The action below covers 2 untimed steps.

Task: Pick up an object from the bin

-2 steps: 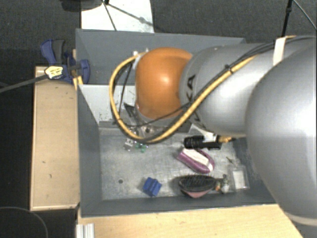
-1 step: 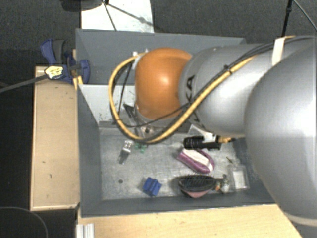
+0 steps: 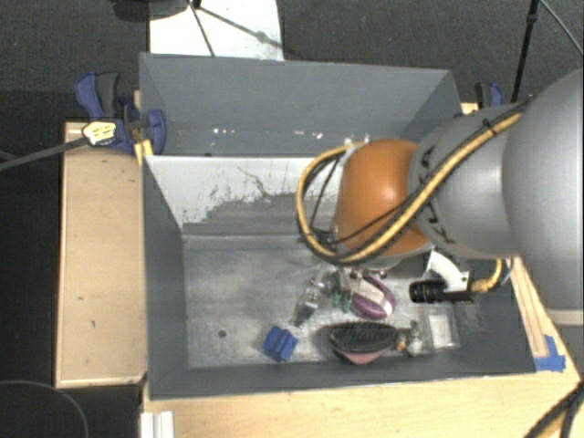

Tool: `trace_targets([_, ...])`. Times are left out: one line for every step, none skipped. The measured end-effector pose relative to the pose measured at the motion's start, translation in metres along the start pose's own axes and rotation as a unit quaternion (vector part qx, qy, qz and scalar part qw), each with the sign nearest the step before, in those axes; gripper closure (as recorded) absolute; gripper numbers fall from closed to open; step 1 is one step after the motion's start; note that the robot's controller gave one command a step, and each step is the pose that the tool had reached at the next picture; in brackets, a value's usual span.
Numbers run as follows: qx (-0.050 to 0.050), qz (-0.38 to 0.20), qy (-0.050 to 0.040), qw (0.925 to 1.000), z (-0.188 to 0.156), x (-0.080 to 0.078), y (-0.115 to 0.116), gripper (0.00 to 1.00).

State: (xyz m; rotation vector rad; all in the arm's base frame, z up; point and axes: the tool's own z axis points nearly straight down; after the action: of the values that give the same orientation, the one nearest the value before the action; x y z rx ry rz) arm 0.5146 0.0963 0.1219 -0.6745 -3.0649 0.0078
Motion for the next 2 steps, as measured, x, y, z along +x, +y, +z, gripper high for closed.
trace_targets([-0.001,0.069,-0.0003,0.9976,0.018,0.009,-0.060,0.00])
trace_targets([-0.004,0.183,-0.0028,0.9831,0.005,-0.031,-0.084,0.00])
